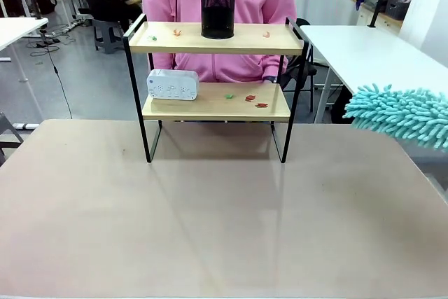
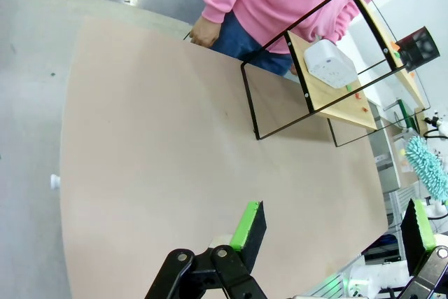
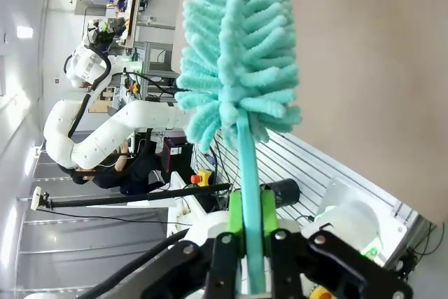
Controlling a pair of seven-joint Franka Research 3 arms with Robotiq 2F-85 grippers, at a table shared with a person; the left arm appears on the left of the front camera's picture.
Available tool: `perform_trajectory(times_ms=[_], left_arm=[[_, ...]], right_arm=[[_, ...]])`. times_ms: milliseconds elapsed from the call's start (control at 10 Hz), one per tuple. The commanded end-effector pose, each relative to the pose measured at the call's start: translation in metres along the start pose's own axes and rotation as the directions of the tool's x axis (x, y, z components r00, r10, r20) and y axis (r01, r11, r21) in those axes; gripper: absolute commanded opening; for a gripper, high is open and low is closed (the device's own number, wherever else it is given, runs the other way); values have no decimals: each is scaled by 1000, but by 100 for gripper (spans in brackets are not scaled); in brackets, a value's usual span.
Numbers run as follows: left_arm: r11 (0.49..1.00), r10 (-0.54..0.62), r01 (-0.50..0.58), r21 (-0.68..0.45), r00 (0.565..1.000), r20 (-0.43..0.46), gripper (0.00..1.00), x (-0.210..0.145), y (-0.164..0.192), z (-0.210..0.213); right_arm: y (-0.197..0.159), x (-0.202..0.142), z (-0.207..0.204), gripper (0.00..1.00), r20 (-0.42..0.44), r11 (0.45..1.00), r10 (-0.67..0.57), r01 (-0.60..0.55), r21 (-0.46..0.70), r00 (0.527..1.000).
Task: Clean the shelf.
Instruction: Pick up the Duster from the human, then clean the specific tier of the Shelf with the Duster once objects are removed.
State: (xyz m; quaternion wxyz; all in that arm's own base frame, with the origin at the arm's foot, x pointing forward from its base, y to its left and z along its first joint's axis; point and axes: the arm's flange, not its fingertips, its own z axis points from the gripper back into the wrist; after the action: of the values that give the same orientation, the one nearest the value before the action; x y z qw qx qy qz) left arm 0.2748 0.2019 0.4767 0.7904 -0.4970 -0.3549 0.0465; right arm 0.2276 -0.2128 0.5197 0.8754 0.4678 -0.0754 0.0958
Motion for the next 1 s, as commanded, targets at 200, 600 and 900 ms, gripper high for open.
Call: perform_trajectory(times_ms=[200,600,900], left_arm=[[1000,-23,23,-16,1000,11,100,1,0,-2],[1000,-23,23,-16,1000,11,100,1,0,-2],[1000,-23,23,-16,1000,11,100,1,0,-2]], right_arm=[[5,0,4,0,4,1000,4,-4,15,1000],[5,0,4,0,4,1000,4,-4,15,1000],[5,0,4,0,4,1000,4,-4,15,1000]])
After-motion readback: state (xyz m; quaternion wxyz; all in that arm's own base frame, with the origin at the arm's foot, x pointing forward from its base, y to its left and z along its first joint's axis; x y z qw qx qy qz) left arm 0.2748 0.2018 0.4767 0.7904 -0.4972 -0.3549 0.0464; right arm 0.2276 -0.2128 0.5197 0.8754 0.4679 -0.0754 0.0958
